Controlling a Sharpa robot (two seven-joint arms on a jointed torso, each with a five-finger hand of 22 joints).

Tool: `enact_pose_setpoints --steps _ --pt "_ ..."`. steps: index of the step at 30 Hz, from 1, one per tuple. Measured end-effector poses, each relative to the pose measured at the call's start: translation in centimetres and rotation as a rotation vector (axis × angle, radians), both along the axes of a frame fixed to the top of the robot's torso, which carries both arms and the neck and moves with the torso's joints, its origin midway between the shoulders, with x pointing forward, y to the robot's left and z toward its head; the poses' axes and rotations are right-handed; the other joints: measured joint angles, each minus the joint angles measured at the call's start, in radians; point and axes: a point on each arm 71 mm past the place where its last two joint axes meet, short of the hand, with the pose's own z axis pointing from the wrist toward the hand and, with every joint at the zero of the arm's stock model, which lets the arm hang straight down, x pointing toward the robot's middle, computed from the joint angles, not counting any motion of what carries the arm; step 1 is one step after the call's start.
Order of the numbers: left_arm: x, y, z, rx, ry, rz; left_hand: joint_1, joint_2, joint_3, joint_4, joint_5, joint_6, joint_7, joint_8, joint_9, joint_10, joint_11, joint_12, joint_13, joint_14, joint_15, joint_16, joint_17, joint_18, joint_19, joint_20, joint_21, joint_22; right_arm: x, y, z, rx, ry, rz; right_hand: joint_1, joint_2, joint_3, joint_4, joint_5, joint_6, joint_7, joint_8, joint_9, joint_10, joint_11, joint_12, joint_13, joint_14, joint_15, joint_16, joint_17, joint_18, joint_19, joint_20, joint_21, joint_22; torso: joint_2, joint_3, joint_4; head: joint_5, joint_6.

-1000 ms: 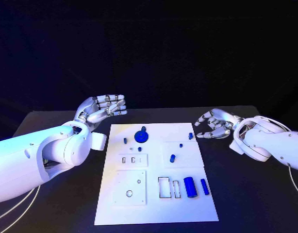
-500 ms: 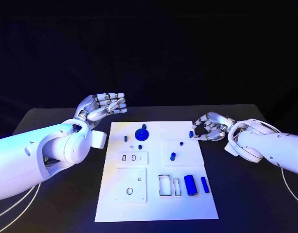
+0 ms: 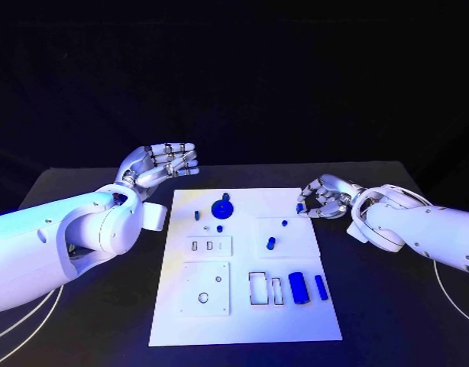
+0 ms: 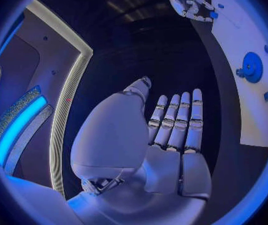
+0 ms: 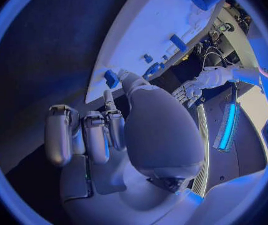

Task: Assemble the parts on the task board

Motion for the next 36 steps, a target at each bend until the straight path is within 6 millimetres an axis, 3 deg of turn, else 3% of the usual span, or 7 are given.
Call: enact_pose_setpoints --steps 17,36 --pt "0.05 0.08 -0.03 0.002 0.002 0.002 0.000 0.000 0.000 0.000 0.000 0.000 0.000 0.000 0.000 0.000 0.000 0.000 0.000 0.000 0.000 0.000 0.000 0.000 0.000 0.000 0.000 0.000 0.18 0.35 -0.11 -0.002 0.004 -0.002 0.003 0.014 0.025 -0.001 0.000 0.029 -0.012 0.012 0.003 0.005 -0.005 0.012 0.000 0.004 -0.004 0.000 0.000 0.000 0.004 -0.004 0.005 0.000 -0.002 -0.0003 0.0000 0.000 -0.006" --pt "0.12 0.22 -0.07 0.005 0.002 0.005 0.000 0.000 0.000 0.000 0.000 0.000 0.000 0.000 0.000 0.000 0.000 0.000 0.000 0.000 0.000 0.000 0.000 0.000 0.000 0.000 0.000 -0.002 0.27 0.49 -0.25 -0.010 0.006 -0.005 0.003 0.013 0.037 -0.002 0.000 0.037 -0.013 0.019 0.004 0.002 -0.009 0.016 0.000 0.000 -0.007 0.000 0.000 0.000 0.007 -0.007 0.008 0.000 -0.002 0.0010 -0.0009 0.002 -0.010"
